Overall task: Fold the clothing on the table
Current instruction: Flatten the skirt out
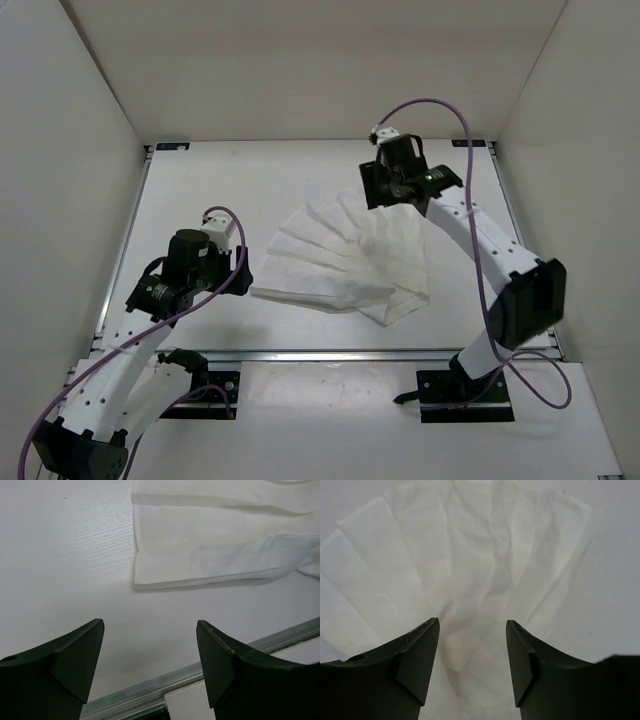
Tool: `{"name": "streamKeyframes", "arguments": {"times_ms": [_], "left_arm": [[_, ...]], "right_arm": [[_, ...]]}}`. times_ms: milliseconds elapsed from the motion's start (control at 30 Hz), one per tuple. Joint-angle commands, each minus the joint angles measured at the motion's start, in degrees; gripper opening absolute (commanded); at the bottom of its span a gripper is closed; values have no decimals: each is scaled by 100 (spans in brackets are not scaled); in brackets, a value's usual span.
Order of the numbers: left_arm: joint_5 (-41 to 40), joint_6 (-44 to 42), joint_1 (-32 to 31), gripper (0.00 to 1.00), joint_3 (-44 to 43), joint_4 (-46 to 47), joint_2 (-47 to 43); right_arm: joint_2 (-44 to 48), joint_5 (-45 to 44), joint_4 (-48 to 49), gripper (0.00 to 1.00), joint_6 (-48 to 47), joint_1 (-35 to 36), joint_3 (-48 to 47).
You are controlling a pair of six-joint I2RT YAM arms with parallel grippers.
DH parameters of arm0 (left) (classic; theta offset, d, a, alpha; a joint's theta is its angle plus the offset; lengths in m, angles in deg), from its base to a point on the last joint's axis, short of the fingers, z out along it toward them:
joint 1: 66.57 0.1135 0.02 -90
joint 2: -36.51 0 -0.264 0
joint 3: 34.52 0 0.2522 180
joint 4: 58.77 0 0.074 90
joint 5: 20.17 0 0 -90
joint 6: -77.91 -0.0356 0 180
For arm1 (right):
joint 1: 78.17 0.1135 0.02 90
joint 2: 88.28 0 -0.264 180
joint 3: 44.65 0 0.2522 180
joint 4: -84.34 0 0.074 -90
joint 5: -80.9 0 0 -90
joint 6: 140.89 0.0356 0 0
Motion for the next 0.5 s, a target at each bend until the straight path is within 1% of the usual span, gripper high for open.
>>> {"name": "streamKeyframes", "arguments": {"times_ms": [0,67,100,167,200,233,267,333,367,467], "left_arm": [[23,-3,-75,86,52,151,-10],[58,23,-32,87,122,238,-160],[119,-11,29,87,157,291,-238],[137,-3,83,85,149,300,-301],[137,-20,57,85,140,300,-301],[111,-38,4,84,131,283,-205],[146,-21,-5,85,114,274,-134],[128,-20,-127,87,148,256,-20],[111,-20,-67,88,114,265,-11],[128,-29,-58,89,166,274,-98]], "right_arm": [[807,124,329,53,-85,16,1023],[1169,125,346,54,-226,244,1803],[1423,64,320,54,-374,349,1964],[1722,-77,198,58,-524,822,2490],[1872,-155,136,59,-534,921,2710],[1986,-174,109,60,-525,939,2773],[2048,-121,22,60,-717,992,2896],[2268,45,-5,60,-824,1009,3133],[2338,72,4,60,-816,1062,3273],[2646,81,258,60,-973,1229,3801]]}}
